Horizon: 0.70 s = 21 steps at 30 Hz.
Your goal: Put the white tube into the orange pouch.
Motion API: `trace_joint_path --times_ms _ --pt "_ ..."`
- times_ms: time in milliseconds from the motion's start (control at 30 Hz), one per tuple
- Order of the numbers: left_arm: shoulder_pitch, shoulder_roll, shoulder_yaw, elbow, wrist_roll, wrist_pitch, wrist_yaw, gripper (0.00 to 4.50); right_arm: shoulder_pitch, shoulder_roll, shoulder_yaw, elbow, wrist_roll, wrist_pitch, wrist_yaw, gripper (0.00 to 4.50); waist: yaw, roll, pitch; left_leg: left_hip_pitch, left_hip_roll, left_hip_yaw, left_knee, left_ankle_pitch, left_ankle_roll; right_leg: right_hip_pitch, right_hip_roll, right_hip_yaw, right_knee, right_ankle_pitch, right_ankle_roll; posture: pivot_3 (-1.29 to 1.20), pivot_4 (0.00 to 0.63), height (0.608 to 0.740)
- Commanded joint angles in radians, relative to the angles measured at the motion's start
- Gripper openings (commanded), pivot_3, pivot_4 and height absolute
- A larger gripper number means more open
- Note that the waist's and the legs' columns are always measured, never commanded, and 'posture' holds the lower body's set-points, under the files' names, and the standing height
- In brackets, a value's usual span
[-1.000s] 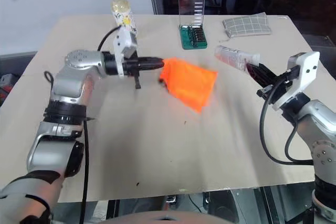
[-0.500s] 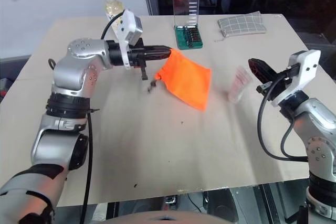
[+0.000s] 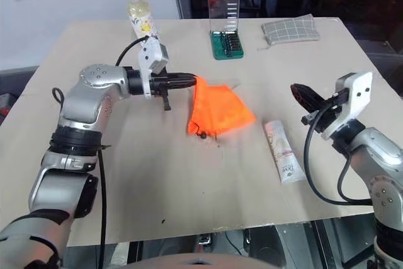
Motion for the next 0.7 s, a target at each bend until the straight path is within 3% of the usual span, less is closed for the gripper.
trace_joint_path --times_ms 33,233,367,567,700 --pt "0.018 0.068 0.021 0.009 0.044 -0.075 -0.004 0.0 -0.012 0.007 0.015 -0.016 -0.038 -0.038 0.011 0.08 -0.001 0.0 0.0 0.0 0.0 0.0 0.0 0.0 0.0 0.0 0.0 0.0 0.0 0.0 0.0 0.0 0.15 0.74" --pt "0.22 0.162 0.043 -0.206 -0.049 0.023 -0.098 0.0 -0.026 0.029 0.075 -0.055 -0.035 -0.02 0.016 0.08 0.001 0.0 0.0 0.0 0.001 0.002 -0.001 0.0 0.0 -0.001 -0.001 0.001 -0.001 0.0 0.0 0.0 0.15 0.74" --pt "0.332 0.183 0.066 -0.35 -0.122 0.127 -0.1 0.0 -0.054 0.067 0.203 -0.106 -0.037 0.013 0.009 0.08 0.003 0.0 0.0 -0.001 0.0 -0.001 -0.001 0.0 0.0 0.0 -0.003 -0.001 -0.003 -0.001 -0.001 0.0 0.15 0.74" --pt "0.407 0.21 0.087 -0.503 -0.249 0.278 -0.122 0.0 -0.095 0.11 0.351 -0.147 -0.073 0.051 -0.005 0.08 0.0 0.001 0.0 0.0 0.001 -0.002 -0.001 -0.001 -0.004 0.0 -0.003 -0.003 -0.002 -0.002 -0.004 0.0 0.15 0.74" --pt "0.404 0.213 0.077 -0.492 -0.239 0.267 -0.097 0.0 -0.108 0.129 0.384 -0.186 0.027 0.114 0.007 0.08 0.001 0.001 0.0 0.0 0.001 -0.003 -0.001 -0.001 -0.004 0.0 -0.003 -0.003 -0.002 -0.002 -0.004 0.0 0.15 0.74"
